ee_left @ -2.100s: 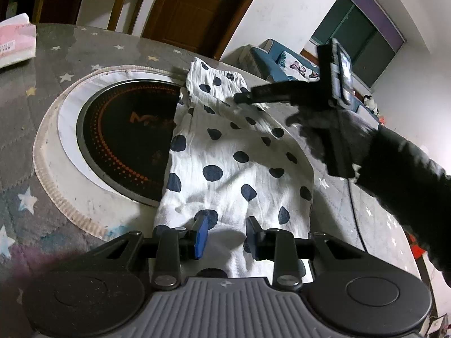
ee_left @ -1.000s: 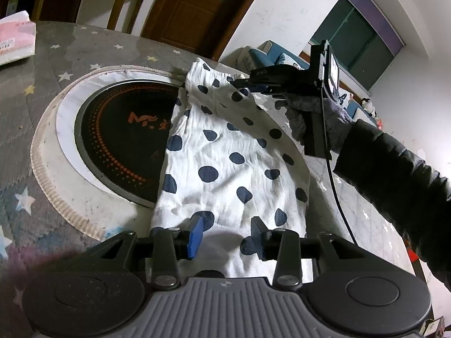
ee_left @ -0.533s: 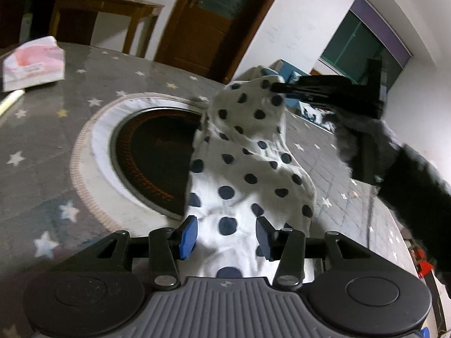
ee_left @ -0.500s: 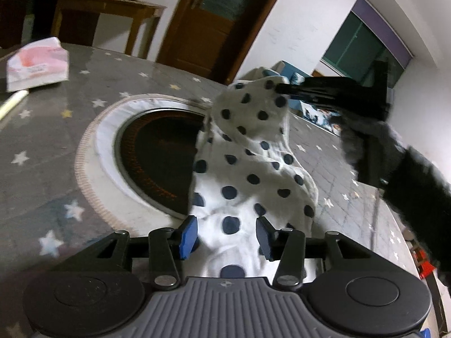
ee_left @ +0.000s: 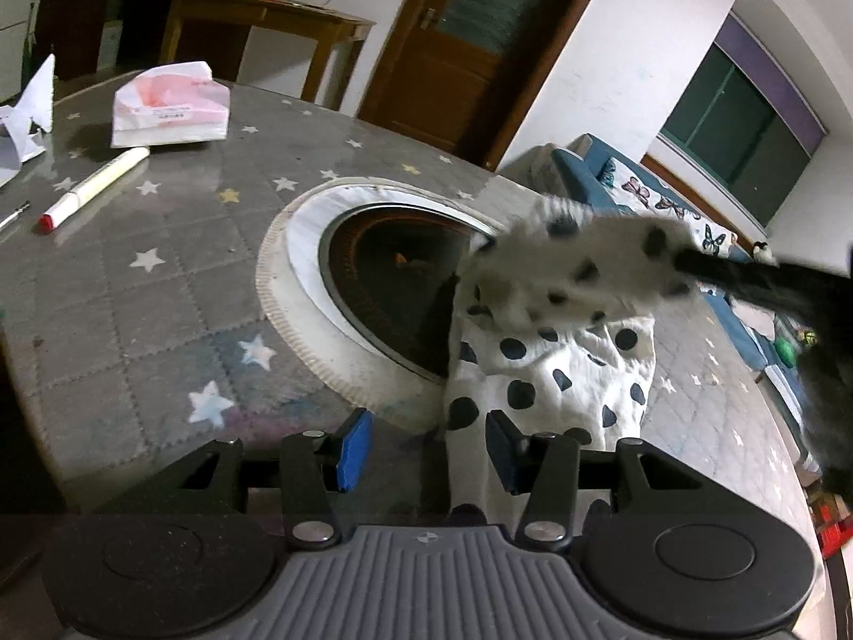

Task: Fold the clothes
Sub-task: 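Lift the hem end with the right gripper and fold it toward the waistband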

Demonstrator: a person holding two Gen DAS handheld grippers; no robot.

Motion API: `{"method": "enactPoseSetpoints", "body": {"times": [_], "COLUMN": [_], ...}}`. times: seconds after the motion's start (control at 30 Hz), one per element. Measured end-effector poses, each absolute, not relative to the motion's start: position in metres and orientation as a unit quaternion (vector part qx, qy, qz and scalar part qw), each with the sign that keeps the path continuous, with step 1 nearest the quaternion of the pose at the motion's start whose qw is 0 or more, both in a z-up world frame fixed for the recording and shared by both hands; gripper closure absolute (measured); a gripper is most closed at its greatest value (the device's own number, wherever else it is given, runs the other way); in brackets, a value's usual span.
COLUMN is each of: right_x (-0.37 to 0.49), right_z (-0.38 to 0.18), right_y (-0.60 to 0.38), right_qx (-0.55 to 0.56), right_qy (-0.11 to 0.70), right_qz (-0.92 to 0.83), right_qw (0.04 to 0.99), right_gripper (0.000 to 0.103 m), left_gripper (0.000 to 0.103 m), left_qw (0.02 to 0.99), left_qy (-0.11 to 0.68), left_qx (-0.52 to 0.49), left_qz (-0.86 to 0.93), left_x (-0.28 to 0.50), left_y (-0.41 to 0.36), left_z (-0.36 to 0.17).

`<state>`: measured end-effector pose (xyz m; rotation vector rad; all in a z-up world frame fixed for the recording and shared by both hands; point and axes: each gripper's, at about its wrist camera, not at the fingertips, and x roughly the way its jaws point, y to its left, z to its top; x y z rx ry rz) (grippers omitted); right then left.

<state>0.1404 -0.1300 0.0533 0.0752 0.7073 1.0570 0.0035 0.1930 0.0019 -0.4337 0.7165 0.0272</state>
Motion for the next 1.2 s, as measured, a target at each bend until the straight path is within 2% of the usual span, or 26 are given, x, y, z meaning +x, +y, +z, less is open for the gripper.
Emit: {"method": "enactPoseSetpoints", "body": {"times": [0.37,0.8,1.03,1.07,1.13,1.17,1.2], "right_x": [0.041,-0.058,-0.066,-0.065,-0.057,-0.053,-0.05], "right_z": [0.063,0.017,0.016,0.019,0.025,0.027,0.028], "right_y": [-0.14,-0.151,-0.153,-0.154,-0.154,-0.153,-0.153], "right_qx": [-0.026,-0.276,-0.283,-0.276,-0.252,-0.242,-0.233], "right_qy": [0.299,0.214,0.225,0.227,0.231,0.232,0.233], "right_qz": [0.587,0.621,0.627,0.626,0.619,0.616,0.613], "right_qw": [0.752,0.702,0.69,0.693,0.708,0.713,0.718], "right_gripper": [0.092,0.091,0.09,0.088,0.071,0.068,0.061], "left_gripper": [0.052,0.052,0.051,0.051,0.051,0.051,0.051], "left_qw": [0.919,0.928,0.932,0.932,0.932,0.932,0.932], "left_qy": [0.332,0.308,0.298,0.298,0.297,0.297,0.297], "left_qx": [-0.211,-0.21,-0.204,-0.205,-0.208,-0.208,-0.209], "left_qz": [0.026,0.012,-0.008,-0.009,-0.012,-0.012,-0.012], "left_x": [-0.016,-0.033,-0.033,-0.033,-0.034,-0.034,-0.034], "left_y": [0.195,0.191,0.18,0.179,0.179,0.179,0.178], "left_z": [0.011,0.028,0.036,0.036,0.036,0.036,0.036]}}
